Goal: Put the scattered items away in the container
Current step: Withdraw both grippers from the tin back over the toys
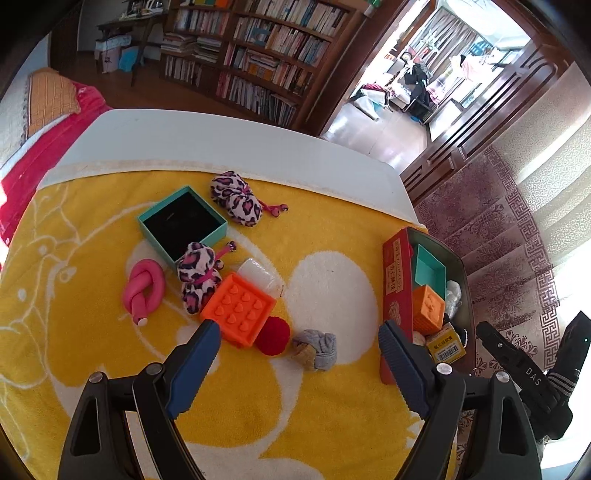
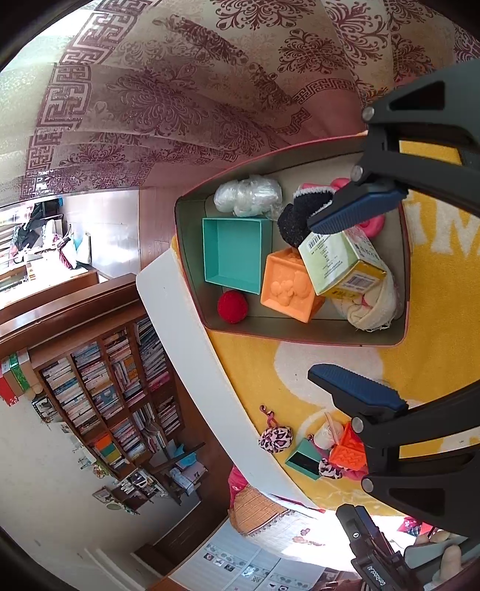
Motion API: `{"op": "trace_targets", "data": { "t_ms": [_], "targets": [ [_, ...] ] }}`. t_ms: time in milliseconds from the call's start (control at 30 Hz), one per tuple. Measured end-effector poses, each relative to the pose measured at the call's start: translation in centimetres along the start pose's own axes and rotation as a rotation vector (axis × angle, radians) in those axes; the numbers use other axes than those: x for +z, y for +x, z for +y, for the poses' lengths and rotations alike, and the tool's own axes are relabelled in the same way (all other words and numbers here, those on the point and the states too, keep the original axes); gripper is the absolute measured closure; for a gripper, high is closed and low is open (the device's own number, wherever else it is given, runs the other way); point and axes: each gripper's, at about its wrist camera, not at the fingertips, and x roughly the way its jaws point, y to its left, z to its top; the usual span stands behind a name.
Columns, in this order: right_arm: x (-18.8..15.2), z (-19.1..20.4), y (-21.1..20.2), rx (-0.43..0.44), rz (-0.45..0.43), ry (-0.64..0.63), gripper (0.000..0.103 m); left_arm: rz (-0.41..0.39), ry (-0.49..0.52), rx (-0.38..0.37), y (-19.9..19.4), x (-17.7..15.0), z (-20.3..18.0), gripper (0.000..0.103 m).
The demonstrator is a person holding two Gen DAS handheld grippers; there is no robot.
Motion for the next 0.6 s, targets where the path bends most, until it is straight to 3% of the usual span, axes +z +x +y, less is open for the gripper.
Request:
{"op": "trace_targets", "data": {
  "t_ms": [367, 600],
  "targets": [
    [-1.7, 6.6, 2.3, 0.054, 0.053, -0.1, 0.026, -0.006, -0.153, 0.064, -1.7, -1.0, 9.2, 0.014],
    [-3.0, 9.9, 3.7, 0.074, 0.092, -0.141, 0.026, 0.011, -0.155, 0.102, -1.6, -1.4, 12.2, 0.014]
  ]
}}
